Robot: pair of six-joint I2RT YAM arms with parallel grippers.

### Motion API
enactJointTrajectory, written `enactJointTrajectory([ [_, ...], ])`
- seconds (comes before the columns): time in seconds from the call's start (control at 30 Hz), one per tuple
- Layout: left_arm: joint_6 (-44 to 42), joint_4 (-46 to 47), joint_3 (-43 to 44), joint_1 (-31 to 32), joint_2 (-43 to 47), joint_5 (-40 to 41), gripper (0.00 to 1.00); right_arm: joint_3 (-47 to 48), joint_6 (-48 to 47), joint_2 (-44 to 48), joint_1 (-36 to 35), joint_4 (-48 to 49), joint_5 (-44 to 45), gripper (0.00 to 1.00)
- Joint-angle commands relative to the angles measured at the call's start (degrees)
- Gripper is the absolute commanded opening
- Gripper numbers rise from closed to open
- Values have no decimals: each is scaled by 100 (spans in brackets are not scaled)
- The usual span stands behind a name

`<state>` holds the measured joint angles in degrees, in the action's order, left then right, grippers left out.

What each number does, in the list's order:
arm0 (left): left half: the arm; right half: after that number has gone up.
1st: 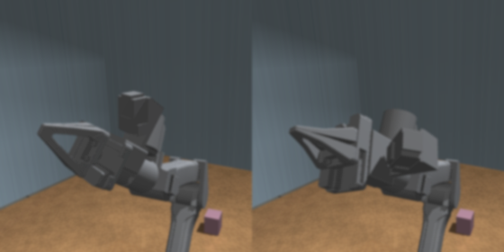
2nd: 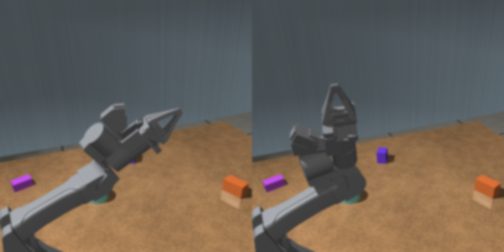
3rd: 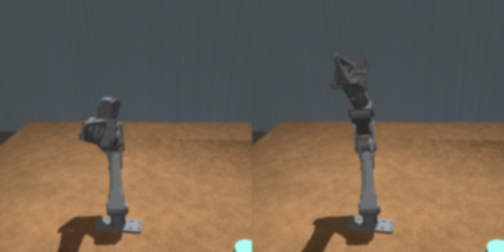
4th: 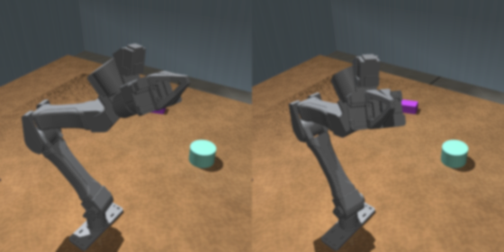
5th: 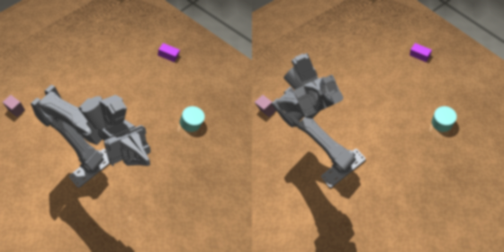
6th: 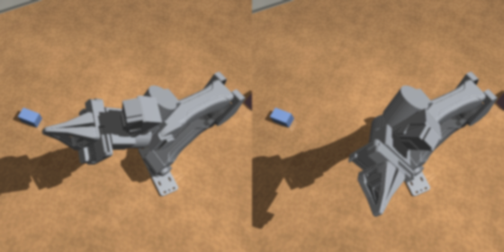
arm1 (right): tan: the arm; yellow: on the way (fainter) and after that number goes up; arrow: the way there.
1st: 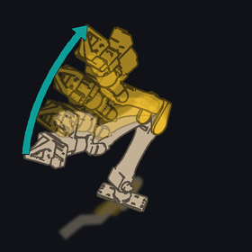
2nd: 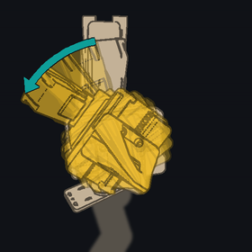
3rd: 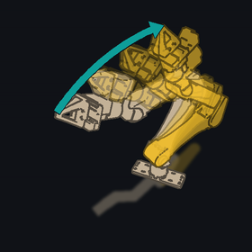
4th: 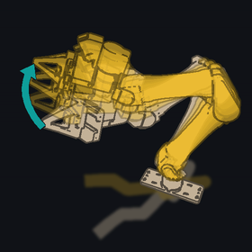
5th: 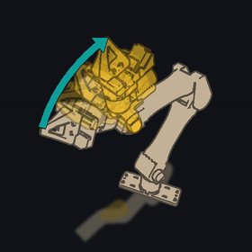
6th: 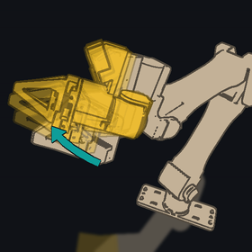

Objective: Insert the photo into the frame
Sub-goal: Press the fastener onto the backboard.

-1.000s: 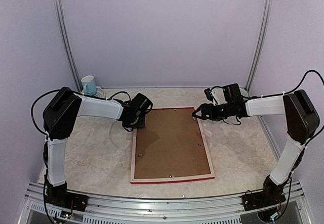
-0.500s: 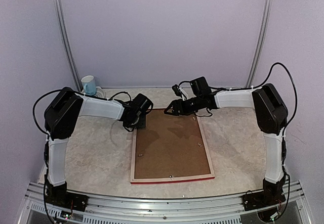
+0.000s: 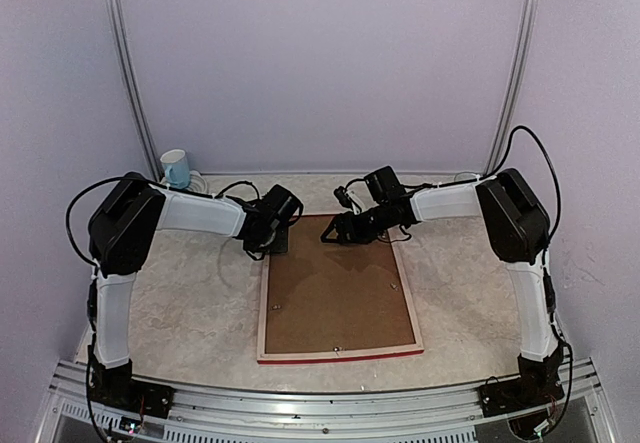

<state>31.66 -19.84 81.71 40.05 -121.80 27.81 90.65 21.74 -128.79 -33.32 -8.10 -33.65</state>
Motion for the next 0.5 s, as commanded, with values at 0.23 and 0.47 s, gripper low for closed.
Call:
enactJointTrajectory([
  [0.23, 6, -293, 28, -24, -270, -100, 15, 2, 48, -241, -78, -201, 104, 70],
  [0.47, 100, -239, 7, -15, -110, 80, 18, -2, 12, -212, -76, -218, 104, 70],
])
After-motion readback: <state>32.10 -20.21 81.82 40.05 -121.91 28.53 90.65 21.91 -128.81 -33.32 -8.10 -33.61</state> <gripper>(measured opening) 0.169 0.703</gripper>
